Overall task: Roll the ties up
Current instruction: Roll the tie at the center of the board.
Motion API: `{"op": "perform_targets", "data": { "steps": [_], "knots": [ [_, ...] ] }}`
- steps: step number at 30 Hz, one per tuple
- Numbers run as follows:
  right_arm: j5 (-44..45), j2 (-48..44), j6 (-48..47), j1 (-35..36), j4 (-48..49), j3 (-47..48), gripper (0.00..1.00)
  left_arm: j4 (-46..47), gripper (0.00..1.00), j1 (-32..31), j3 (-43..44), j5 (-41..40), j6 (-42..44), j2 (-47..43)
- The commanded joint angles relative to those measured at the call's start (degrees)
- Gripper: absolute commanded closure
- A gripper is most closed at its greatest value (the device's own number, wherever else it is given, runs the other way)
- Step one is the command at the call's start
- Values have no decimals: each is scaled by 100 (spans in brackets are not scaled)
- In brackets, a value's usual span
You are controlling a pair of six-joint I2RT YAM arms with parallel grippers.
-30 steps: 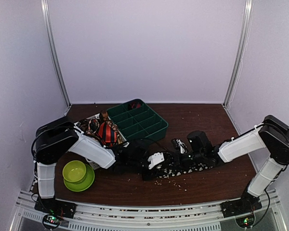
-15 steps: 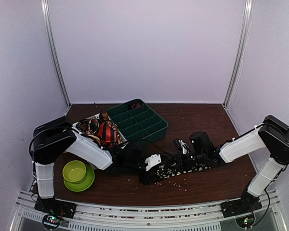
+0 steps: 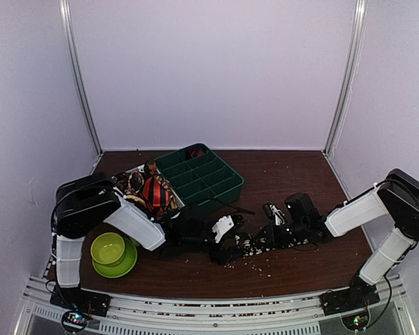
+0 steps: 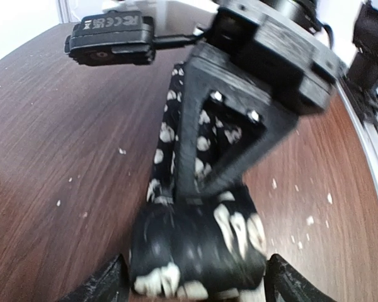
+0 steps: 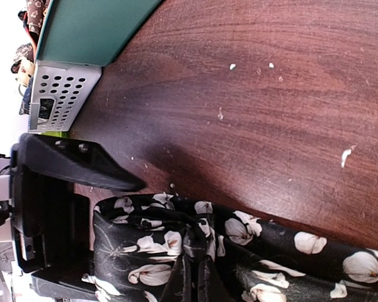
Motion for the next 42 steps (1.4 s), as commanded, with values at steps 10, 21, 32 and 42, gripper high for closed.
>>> {"op": "perform_targets", "data": {
  "steps": [10, 21, 32, 42],
  "knots": [
    [325, 193, -61, -15, -451, -295, 100, 552, 60, -104, 647, 21, -291, 717],
    [-118, -874, 225, 0, -718, 53, 57, -1434, 70, -104, 387, -136, 789, 140],
    [-268, -388, 425, 368, -660, 418, 55, -1863, 68, -106, 579, -146, 895, 145],
    [-107, -129, 198, 368, -833, 346, 100, -1938, 58, -104, 619, -176, 925, 116]
  ]
}}
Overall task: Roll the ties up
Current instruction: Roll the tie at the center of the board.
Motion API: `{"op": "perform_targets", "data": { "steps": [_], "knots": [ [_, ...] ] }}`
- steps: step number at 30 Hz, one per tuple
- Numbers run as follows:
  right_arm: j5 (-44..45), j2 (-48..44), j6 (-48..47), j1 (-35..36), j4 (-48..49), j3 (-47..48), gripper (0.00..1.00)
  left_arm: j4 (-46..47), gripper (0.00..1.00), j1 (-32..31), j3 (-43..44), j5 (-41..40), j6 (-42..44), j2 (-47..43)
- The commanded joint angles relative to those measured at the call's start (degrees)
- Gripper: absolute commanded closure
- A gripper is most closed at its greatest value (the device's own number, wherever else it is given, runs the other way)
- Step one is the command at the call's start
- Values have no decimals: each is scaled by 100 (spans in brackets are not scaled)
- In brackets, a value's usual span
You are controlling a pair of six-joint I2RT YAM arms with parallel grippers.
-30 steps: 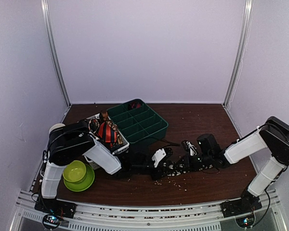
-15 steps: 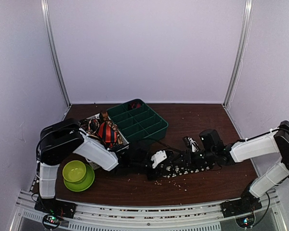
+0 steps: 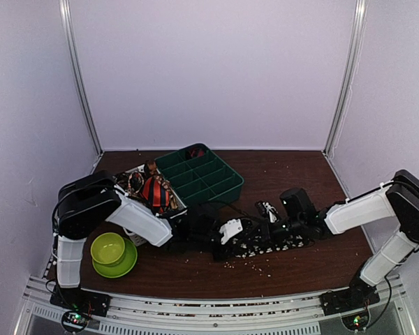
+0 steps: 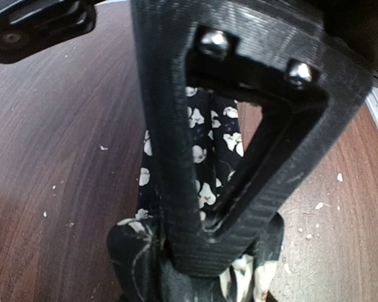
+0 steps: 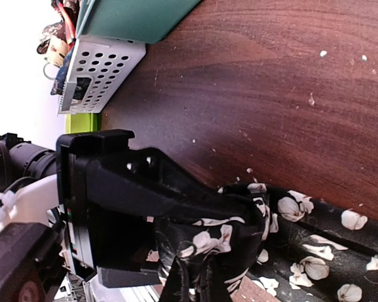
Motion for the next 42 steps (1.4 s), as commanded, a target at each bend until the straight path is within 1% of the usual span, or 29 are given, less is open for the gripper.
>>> {"op": "perform_targets", "data": {
  "steps": [1, 3, 5, 9, 13, 17, 21, 25, 29, 31, 33, 34, 37, 38, 40, 42],
  "knots": [
    [305, 164, -183, 4, -374, -84, 100, -657, 54, -16, -54, -139, 88, -20],
    [352, 165, -250, -45, -397, -166, 100, -599, 45, -10, -99, -194, 82, -131],
    [390, 183, -306, -125, -408, -256, 100, -348, 38, -12, -212, -242, 47, -290],
    [421, 245, -412, -346, -391, -460, 100, 136, 30, -16, -425, -276, -28, -505],
    [514, 356, -607, -528, -490, -577, 100, 537, 27, -19, -566, -316, -112, -492],
    [654, 509, -756, -606, -576, -649, 100, 949, 26, -32, -646, -305, -295, -370],
    [755, 667, -773, -607, -510, -696, 100, 1564, 26, -59, -642, -318, -573, -152],
    [699, 766, -680, -589, -384, -679, 100, 1908, 24, -90, -436, -304, -806, 113],
    [696, 794, -678, -588, -374, -661, 100, 1819, 23, -115, 15, -274, -823, 461],
    [679, 801, -670, -581, -365, -673, 100, 1774, 25, -119, 162, -304, -826, 616],
    [669, 777, -667, -577, -350, -691, 100, 1780, 30, -113, 218, -329, -807, 716],
    [661, 768, -667, -581, -350, -693, 100, 1755, 34, -114, 232, -302, -783, 743],
    [599, 694, -647, -576, -357, -693, 100, 1539, 54, -113, 201, -208, -662, 751],
    [556, 639, -630, -581, -337, -690, 100, 1466, 59, -113, 171, -180, -614, 730],
    [478, 436, -594, -581, -307, -707, 94, 1360, 66, -113, 27, -139, -531, 641],
    [425, 124, -530, -581, -208, -741, 79, 1228, 69, -98, -149, -52, -439, 509]
  ]
}}
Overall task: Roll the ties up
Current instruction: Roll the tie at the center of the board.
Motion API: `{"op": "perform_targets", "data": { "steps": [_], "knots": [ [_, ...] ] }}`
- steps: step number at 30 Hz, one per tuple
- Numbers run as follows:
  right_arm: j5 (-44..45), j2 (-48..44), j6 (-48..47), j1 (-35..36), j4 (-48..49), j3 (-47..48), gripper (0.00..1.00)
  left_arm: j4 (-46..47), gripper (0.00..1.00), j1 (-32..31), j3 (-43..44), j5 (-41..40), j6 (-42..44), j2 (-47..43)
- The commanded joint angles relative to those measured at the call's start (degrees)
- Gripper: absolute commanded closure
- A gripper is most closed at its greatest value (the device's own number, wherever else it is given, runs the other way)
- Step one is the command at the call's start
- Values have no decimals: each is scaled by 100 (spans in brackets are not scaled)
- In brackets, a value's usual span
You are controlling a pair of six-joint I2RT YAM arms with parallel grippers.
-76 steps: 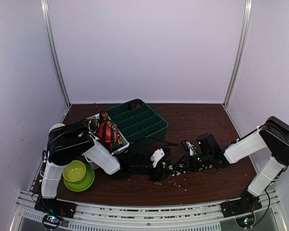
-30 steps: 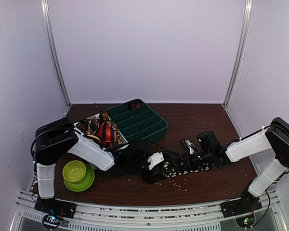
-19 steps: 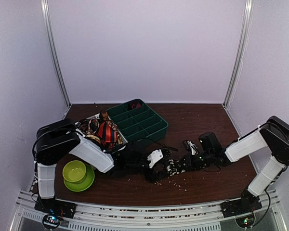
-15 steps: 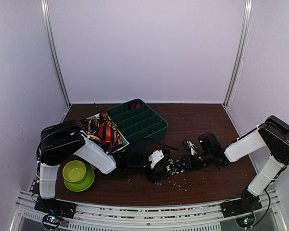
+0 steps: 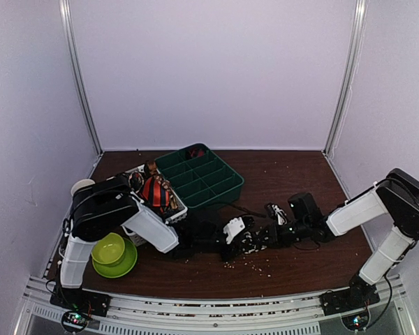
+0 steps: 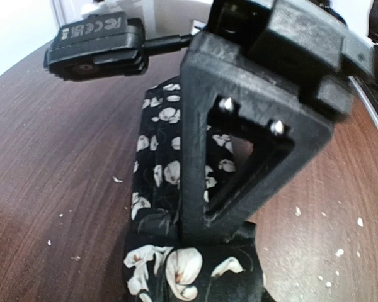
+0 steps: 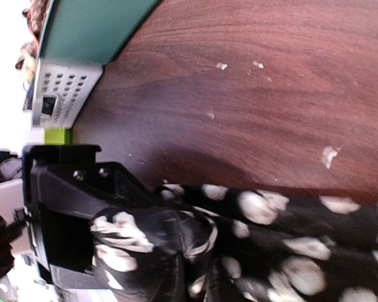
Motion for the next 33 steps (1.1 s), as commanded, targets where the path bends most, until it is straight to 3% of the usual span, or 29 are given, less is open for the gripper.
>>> {"op": "perform_targets", "data": {
  "steps": [1, 4, 9, 12, 22, 33],
  "knots": [
    [379, -431, 55, 19, -665, -335, 72, -364, 70, -5, -341, 344, 251, -216],
    [291, -862, 228, 41, -506, -377, 56, -889, 70, 83, -488, 481, 432, -440],
    [207, -918, 365, 275, -595, -76, 46, -1467, 69, 215, -511, 605, 527, -742],
    [240, -789, 345, 361, -672, 147, 46, -2019, 69, 216, -265, 684, 558, -742],
    [719, -284, -42, 152, -1167, 451, 52, -2138, 69, 225, -321, 661, 610, -819],
    [704, 306, 353, 159, -379, -480, 55, -1580, 68, 468, -590, 478, 21, -1443]
  ]
}}
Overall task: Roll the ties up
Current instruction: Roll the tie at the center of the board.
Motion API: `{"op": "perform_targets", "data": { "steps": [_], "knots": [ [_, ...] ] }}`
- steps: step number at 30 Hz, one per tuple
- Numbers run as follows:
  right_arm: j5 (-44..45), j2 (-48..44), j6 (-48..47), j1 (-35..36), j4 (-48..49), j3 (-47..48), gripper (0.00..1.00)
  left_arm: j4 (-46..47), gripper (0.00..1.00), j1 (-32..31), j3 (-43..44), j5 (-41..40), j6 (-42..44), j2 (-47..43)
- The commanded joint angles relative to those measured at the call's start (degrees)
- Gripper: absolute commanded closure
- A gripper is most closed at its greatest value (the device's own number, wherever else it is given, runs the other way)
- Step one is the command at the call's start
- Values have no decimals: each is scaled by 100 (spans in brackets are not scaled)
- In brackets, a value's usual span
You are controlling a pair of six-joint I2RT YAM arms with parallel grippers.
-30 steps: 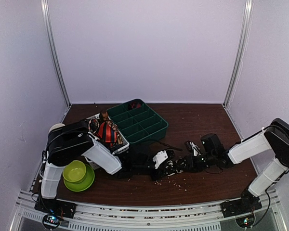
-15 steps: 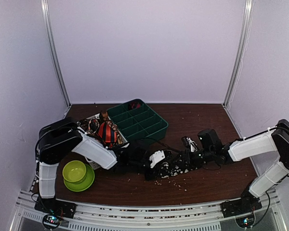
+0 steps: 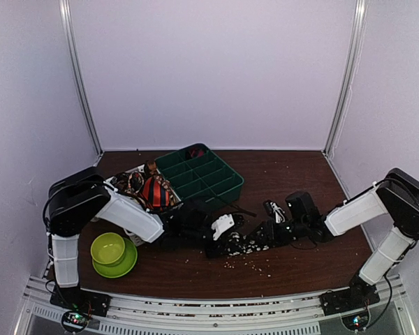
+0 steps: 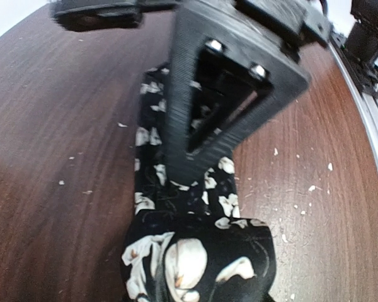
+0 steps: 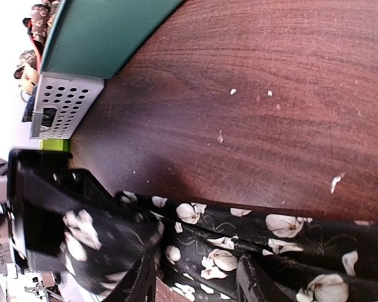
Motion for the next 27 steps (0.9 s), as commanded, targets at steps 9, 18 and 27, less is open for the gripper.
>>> {"op": "perform_targets", "data": {
  "steps": [9, 18, 27],
  "knots": [
    [287, 114, 392, 14, -181, -889, 56, -981, 67, 85, 123, -408, 359, -181],
    [-13, -559, 615, 293, -241, -242, 54, -1784, 67, -37, 419, -496, 629, 79],
    [-110, -461, 1034, 739, -106, 288, 55, -1839, 66, -55, 453, -479, 643, 104]
  ]
}}
